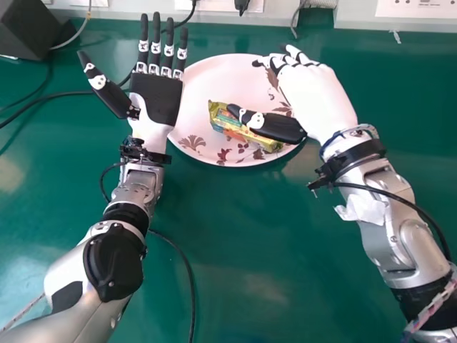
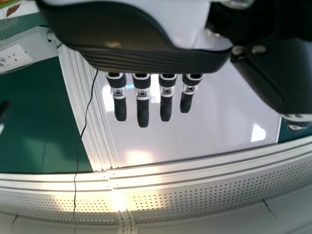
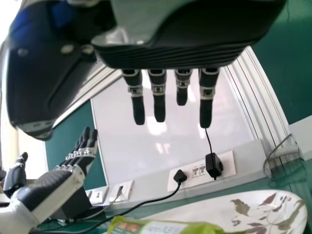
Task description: Pick up biscuit and place it in the plate
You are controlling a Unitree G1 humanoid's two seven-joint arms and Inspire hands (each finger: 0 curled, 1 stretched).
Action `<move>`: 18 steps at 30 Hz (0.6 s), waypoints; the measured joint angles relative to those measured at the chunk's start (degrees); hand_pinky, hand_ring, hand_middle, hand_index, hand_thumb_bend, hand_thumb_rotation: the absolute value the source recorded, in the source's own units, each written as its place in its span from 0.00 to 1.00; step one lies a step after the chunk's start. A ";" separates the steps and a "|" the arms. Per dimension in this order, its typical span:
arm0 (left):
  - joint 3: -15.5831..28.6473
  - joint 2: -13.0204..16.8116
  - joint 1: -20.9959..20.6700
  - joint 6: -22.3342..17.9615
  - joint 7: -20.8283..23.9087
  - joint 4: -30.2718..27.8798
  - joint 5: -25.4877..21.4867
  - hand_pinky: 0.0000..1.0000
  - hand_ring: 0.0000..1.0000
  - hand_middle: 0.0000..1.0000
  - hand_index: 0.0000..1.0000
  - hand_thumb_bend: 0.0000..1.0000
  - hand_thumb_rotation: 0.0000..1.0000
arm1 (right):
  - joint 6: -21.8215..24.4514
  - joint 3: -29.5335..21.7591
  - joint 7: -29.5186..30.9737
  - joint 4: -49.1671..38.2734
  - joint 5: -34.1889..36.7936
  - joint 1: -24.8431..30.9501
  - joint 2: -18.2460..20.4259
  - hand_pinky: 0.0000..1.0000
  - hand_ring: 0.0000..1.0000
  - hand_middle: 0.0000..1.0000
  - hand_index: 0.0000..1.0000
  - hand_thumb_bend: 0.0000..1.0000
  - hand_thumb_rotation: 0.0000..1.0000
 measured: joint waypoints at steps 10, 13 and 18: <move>0.00 0.04 0.01 -0.03 0.00 0.26 0.04 0.83 0.85 0.94 1.00 0.98 0.42 | -0.96 -1.50 -0.70 -1.76 1.28 0.98 1.01 0.74 0.86 0.89 0.87 0.88 0.67; 0.00 0.07 0.01 -0.04 0.00 0.47 0.04 0.83 0.85 0.94 1.00 0.98 0.44 | -1.29 -1.80 -0.71 -2.54 1.88 1.29 1.18 0.74 0.86 0.89 0.87 0.88 0.67; 0.00 0.07 0.01 -0.28 0.01 0.55 0.06 0.82 0.85 0.95 1.00 0.98 0.44 | -1.29 -2.57 -0.32 -3.45 2.61 1.81 1.45 0.72 0.84 0.88 0.85 0.88 0.65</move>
